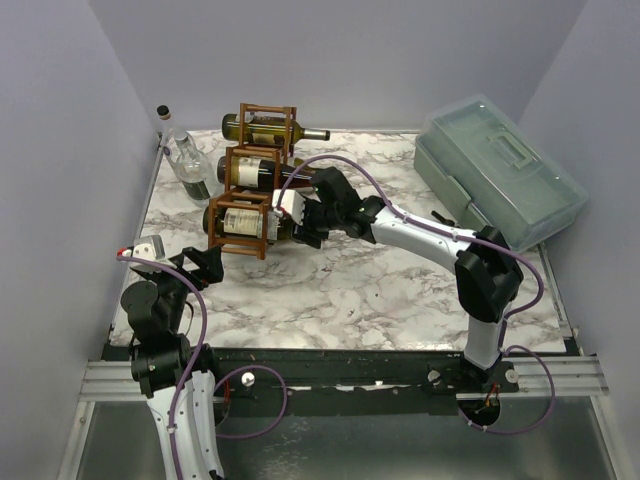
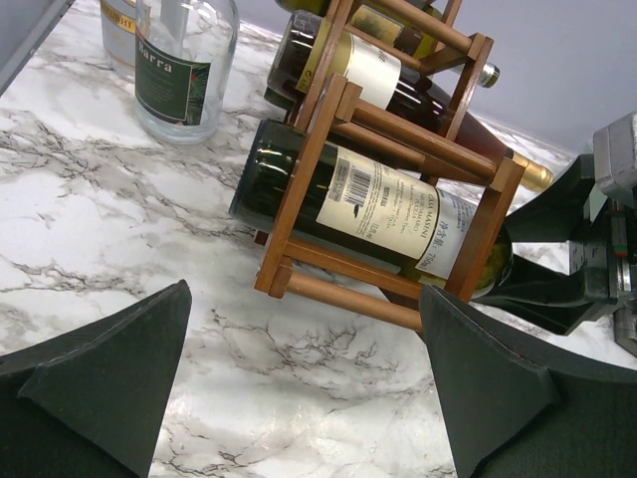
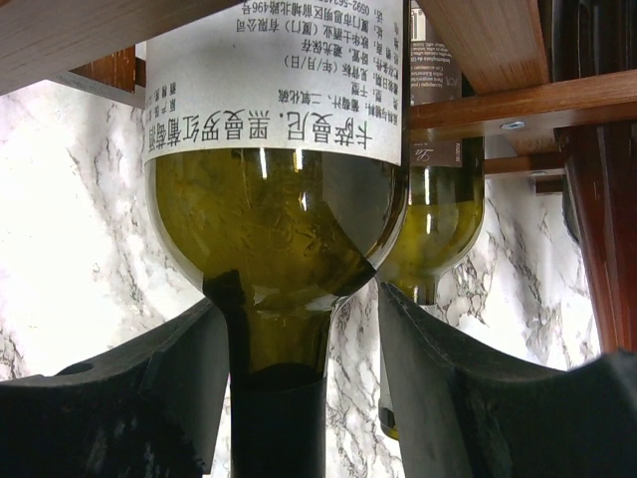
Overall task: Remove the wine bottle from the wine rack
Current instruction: Pick up the wine bottle from the wine rack.
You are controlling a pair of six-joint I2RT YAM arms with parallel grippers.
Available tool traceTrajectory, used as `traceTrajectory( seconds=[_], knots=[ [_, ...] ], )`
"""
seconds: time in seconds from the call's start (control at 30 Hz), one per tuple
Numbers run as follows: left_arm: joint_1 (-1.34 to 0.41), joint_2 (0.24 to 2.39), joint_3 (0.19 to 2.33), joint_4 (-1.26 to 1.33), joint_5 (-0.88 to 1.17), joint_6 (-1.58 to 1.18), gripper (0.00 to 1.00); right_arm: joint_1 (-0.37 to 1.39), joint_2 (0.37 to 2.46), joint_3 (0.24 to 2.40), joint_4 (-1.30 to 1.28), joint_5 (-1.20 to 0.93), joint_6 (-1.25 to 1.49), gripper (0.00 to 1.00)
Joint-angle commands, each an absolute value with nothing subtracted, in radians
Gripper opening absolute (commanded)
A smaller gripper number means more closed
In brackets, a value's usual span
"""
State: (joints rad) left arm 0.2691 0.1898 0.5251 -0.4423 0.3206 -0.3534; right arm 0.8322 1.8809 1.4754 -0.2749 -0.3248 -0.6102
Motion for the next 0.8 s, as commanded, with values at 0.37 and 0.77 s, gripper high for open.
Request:
traceTrajectory(
  seconds=[0.37, 0.77],
  knots=[
    [0.277, 0.18, 0.515, -0.417, 0.301, -0.345, 0.99, 0.841, 1.901, 1.46, -0.227, -0.302, -0.576, 0.52],
    [0.276, 0.181, 0.515, -0.416, 0.303, -0.345, 0.99, 0.841, 1.872, 1.465, -0.245, -0.289, -0.579, 0.07]
  ],
)
